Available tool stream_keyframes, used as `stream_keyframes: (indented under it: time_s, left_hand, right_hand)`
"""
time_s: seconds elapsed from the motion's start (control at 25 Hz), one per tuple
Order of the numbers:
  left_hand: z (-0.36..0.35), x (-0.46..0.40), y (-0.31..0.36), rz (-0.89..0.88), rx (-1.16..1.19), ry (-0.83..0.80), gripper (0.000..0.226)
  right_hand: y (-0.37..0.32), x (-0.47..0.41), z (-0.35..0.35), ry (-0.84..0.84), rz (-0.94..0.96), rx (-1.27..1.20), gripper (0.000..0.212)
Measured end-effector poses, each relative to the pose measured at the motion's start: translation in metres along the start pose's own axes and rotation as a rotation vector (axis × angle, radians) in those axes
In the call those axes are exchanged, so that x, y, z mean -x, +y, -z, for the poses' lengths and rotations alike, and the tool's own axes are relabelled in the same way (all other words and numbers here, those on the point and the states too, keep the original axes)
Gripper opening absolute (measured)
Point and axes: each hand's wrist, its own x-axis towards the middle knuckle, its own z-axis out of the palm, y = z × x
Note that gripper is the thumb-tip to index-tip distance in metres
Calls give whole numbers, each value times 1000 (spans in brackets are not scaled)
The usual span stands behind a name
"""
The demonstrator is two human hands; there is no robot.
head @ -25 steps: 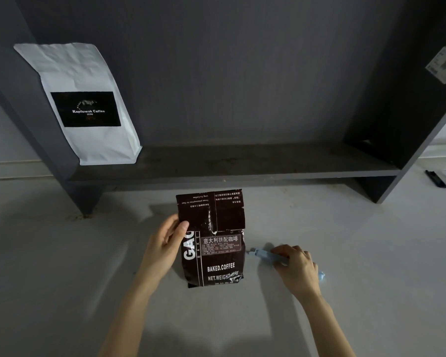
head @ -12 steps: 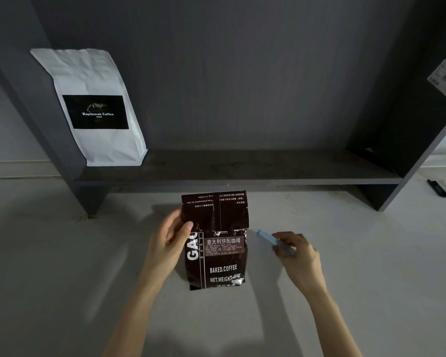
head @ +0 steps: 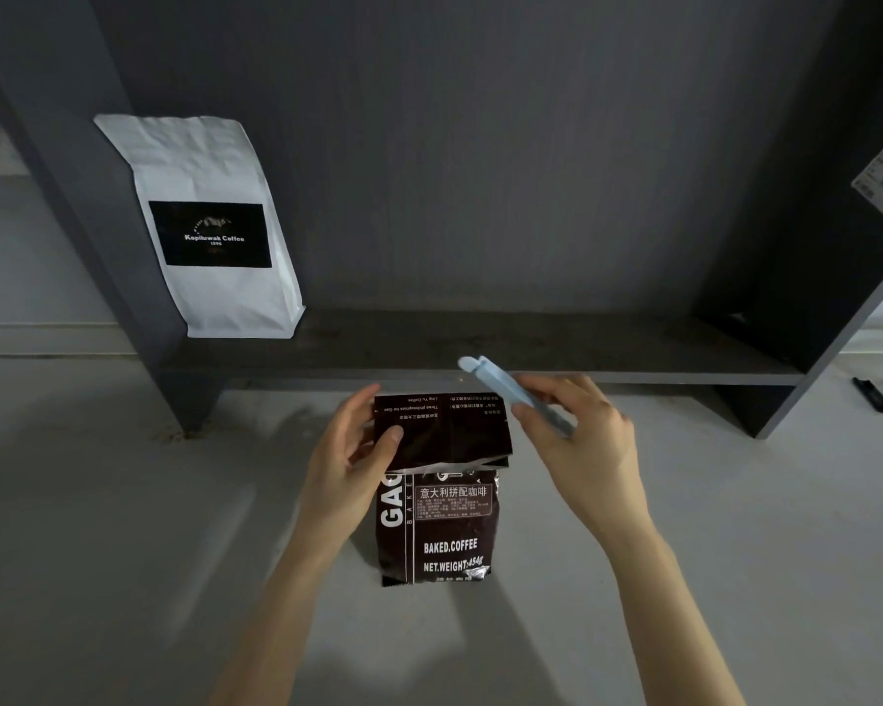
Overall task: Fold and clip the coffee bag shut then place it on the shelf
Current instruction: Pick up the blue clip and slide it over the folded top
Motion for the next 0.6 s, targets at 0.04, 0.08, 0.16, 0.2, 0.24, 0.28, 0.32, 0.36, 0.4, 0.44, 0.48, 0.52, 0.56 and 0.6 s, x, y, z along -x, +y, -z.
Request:
stream_keyframes:
  time_s: [0.04,0.08,0.16,0.2,0.24,0.28,0.32,0.36,0.4,0.44,0.48,0.52,0.56,0.6]
  left_hand:
    - [0,-1,3,-2,0,3,39]
    - [0,-1,5,-4,-3,3,38]
    - [0,-1,10,-18,-11,1,35]
    - [-1,-1,14,-29,-8,1,33]
    - [-1,0,16,-40,-10,-1,29]
    - [-2,0,19,-51,-12,-5,26]
    - [-4,1,21,-61,-16,-1,24]
    - [-4,1,21,-67,-20,11,22]
    - [-5,1,21,-77,-19,24,22]
    - [-6,1,20,-88,-18,36,23]
    - [-6,1,19,-91,-18,44,24]
    - [-6,1,18,-83,-15,51,23]
    - [-7,1,17,-67,-8,58,20]
    - [-7,1,17,-56,-5,71,18]
  right_hand:
    - [-6,0,-4,-29,42,-10,24]
    - [-10,0,-9,-55,81,-10,23]
    - [-14,1,-20,-76,133,2,19]
    - [-13,3,-25,-73,148,8,17]
    - [-12,4,-29,-67,155,12,16]
    - [-10,5,-32,-61,152,14,15]
    - [-8,6,-34,-58,147,12,14]
    - [-6,7,-36,-59,146,10,14]
    - [-5,8,-38,-61,152,13,14]
    - [-4,10,-39,-57,159,25,13]
    - [-2,11,-41,-45,165,39,14]
    - [-2,12,-43,-31,165,47,14]
    - [-1,13,-44,-19,161,45,15]
    - [-1,14,-45,-12,158,38,16]
